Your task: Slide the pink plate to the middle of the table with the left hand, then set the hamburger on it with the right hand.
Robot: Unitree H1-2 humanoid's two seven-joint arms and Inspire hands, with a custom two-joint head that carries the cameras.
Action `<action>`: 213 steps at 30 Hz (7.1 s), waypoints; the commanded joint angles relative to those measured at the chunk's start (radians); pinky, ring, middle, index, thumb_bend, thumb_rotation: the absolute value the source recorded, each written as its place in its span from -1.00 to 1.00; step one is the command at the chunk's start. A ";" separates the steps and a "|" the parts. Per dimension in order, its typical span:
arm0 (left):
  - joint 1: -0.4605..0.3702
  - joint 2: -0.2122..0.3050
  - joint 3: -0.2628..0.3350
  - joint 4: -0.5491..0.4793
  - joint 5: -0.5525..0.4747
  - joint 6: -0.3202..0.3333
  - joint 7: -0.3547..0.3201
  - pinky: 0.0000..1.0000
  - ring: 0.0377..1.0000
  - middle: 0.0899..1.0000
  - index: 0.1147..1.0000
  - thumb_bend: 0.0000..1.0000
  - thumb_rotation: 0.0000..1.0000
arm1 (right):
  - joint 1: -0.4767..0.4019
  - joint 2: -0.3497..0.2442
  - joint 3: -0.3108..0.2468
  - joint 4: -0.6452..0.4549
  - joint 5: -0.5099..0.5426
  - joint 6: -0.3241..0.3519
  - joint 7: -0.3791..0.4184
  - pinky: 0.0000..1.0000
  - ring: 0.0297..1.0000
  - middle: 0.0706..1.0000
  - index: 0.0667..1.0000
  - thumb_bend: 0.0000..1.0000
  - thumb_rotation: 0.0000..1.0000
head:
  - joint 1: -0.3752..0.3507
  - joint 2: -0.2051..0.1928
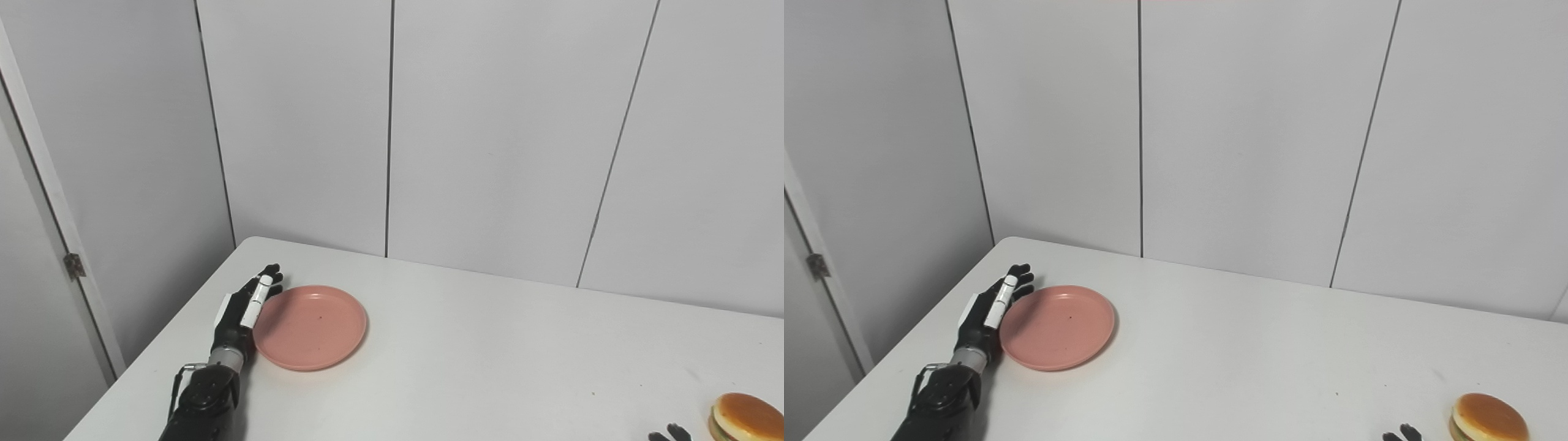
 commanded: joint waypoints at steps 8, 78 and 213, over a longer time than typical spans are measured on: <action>-0.024 -0.026 -0.022 -0.067 -0.011 0.018 -0.058 0.52 0.67 0.65 0.51 0.59 0.73 | 0.046 0.019 0.033 -0.002 -0.025 0.064 -0.001 0.71 0.72 0.74 0.84 0.90 1.00 | -0.034 0.029; 0.140 -0.280 -0.175 -0.578 0.104 0.457 0.036 0.48 0.64 0.62 0.32 0.40 0.94 | 0.052 0.095 0.156 -0.165 -0.173 0.199 -0.079 0.67 0.71 0.70 0.83 0.71 1.00 | -0.371 0.196; 0.230 -0.415 -0.240 -0.619 0.062 0.438 0.016 0.87 0.81 0.71 0.37 0.31 0.92 | -0.478 -0.441 0.043 0.004 -0.844 0.276 -0.028 0.39 0.60 0.60 0.60 0.91 0.59 | -0.596 0.079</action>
